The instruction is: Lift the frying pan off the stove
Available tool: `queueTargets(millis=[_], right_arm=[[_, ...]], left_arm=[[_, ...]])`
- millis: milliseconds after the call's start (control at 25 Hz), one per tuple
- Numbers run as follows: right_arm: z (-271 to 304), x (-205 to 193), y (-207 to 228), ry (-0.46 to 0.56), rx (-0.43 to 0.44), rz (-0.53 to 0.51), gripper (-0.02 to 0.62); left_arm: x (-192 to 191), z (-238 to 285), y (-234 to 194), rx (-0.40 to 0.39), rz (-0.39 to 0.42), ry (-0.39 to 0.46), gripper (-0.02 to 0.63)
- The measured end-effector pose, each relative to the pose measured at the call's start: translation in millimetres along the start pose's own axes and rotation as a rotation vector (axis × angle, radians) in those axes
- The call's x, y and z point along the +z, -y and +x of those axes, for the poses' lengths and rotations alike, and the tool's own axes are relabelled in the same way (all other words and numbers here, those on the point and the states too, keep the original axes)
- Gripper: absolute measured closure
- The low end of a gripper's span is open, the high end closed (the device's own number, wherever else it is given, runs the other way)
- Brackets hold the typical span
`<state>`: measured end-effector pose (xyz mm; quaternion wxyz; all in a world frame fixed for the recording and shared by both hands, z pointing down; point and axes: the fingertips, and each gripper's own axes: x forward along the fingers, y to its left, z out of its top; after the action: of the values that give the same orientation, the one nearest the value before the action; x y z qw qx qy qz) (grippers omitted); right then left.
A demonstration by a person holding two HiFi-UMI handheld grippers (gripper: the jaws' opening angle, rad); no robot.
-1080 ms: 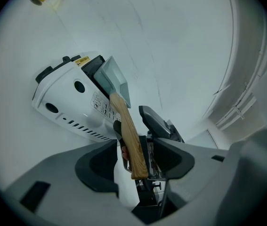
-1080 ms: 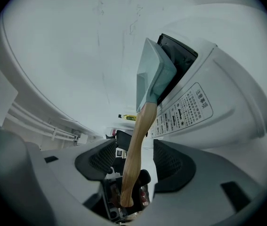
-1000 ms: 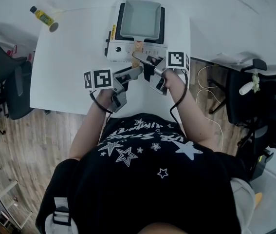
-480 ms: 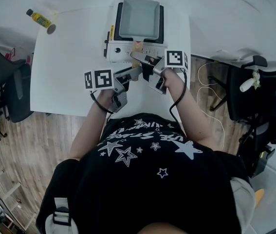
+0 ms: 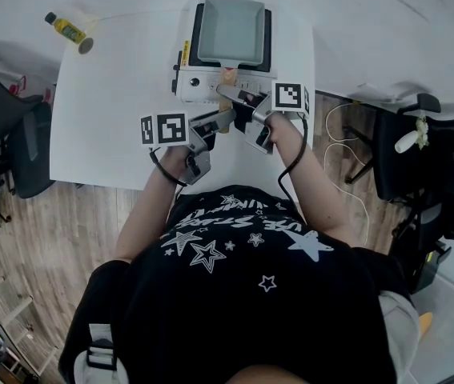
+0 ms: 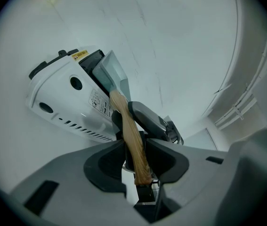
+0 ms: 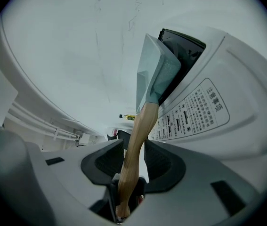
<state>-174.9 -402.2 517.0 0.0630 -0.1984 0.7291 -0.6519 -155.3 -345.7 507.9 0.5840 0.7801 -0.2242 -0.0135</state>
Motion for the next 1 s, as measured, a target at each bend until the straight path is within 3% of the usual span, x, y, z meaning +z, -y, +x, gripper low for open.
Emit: queueTargets(millis=[320, 760, 1000], right_arm=[[-5, 3, -1, 0.003, -0.002, -0.110, 0.463], [-1, -1, -11, -0.014, 0.061, -0.092, 0.462], [-2, -1, -24, -0.048, 0.080, -0.155, 0.457]], left_arm=[[-1, 2, 4, 0.003, 0.013, 0.002, 0.466], [4, -3, 12, -0.011, 0.017, 0.042, 0.465], [5, -8, 21, -0.010, 0.026, 0.082, 0.465]])
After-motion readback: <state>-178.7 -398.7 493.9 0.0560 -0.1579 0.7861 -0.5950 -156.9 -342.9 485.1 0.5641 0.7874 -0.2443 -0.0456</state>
